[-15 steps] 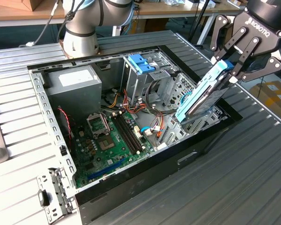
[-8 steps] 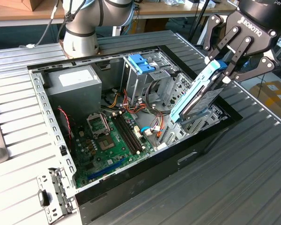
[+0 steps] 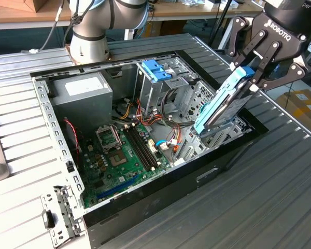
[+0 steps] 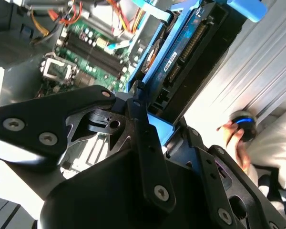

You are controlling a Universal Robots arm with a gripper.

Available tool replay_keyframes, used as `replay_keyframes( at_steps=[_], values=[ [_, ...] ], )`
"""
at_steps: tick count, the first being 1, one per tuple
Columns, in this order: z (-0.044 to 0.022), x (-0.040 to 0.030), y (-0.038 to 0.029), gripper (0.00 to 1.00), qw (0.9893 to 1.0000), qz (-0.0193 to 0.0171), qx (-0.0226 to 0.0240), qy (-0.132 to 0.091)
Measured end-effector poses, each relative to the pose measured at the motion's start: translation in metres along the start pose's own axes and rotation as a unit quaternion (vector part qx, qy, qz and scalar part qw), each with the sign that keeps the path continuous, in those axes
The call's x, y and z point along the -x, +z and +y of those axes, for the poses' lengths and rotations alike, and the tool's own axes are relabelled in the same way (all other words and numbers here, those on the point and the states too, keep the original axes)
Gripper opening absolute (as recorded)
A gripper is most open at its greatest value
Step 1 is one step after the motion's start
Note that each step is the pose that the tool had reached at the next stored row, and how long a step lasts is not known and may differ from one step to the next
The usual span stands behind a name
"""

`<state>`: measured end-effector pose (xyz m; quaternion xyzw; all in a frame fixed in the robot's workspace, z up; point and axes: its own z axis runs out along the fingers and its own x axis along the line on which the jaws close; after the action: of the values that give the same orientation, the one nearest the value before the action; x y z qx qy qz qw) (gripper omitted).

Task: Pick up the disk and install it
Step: 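Insert the disk into the insertion slot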

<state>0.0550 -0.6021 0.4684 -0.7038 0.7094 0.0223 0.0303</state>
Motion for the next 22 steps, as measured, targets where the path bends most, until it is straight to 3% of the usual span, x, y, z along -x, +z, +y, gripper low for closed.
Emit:
replay_keyframes(
  at_steps=[2, 3, 5, 7, 8, 15, 22],
  values=[
    [0.0002, 0.0000, 0.0002, 0.37, 0.9999, -0.0002, -0.0160, -0.001],
    [0.0003, 0.0000, 0.0003, 0.37, 0.9996, -0.0003, -0.0290, -0.002],
    [0.0005, 0.0000, 0.0004, 0.37, 0.9989, -0.0004, -0.0467, -0.003],
    [0.0007, -0.0001, 0.0006, 0.37, 0.9982, -0.0006, -0.0590, -0.004],
    [0.0007, -0.0001, 0.0006, 0.37, 0.9981, -0.0005, -0.0621, -0.005],
    [0.0012, -0.0001, 0.0008, 0.37, 0.9980, -0.0005, -0.0626, -0.005],
    [0.0057, -0.0003, 0.0026, 0.37, 0.9980, 0.0042, -0.0626, -0.004]
  ],
)
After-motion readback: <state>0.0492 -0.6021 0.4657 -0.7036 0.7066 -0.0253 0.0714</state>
